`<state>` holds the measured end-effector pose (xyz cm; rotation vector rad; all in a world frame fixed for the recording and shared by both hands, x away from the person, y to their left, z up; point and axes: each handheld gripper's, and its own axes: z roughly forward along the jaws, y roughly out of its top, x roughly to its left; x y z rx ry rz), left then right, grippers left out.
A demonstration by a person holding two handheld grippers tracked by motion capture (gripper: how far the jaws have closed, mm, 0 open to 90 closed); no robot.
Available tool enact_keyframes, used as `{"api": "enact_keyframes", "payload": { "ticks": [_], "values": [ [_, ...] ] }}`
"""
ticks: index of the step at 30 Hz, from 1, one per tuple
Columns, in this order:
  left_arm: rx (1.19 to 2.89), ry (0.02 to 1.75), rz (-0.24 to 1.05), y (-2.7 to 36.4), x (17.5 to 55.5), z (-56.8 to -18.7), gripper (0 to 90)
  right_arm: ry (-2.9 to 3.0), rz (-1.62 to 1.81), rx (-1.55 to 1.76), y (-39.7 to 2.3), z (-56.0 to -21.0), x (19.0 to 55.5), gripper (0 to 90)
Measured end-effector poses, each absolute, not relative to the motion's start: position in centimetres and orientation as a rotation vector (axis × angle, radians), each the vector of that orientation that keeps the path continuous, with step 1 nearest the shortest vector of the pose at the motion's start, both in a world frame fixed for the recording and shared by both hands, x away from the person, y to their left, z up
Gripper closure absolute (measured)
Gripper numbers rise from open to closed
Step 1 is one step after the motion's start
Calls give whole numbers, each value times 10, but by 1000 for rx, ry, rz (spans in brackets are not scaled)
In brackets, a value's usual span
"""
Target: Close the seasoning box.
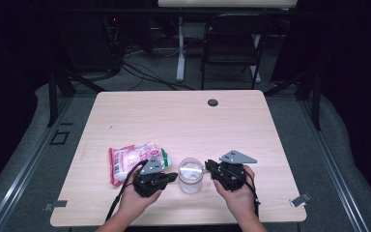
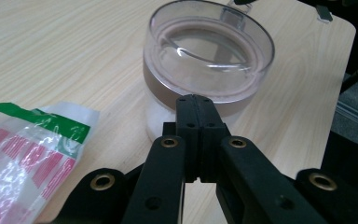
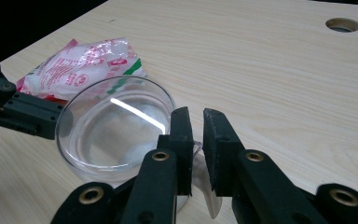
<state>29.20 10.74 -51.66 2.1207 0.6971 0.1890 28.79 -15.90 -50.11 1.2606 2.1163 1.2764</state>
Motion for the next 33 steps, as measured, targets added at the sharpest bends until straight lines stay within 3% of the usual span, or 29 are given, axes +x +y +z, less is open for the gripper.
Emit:
{"api": "enact_keyframes", "payload": {
  "ticks": [33],
  "values": [
    [2127,671,217,103,287,-517,900,2091,1290,1248,-159,-504,286,819]
  ]
}}
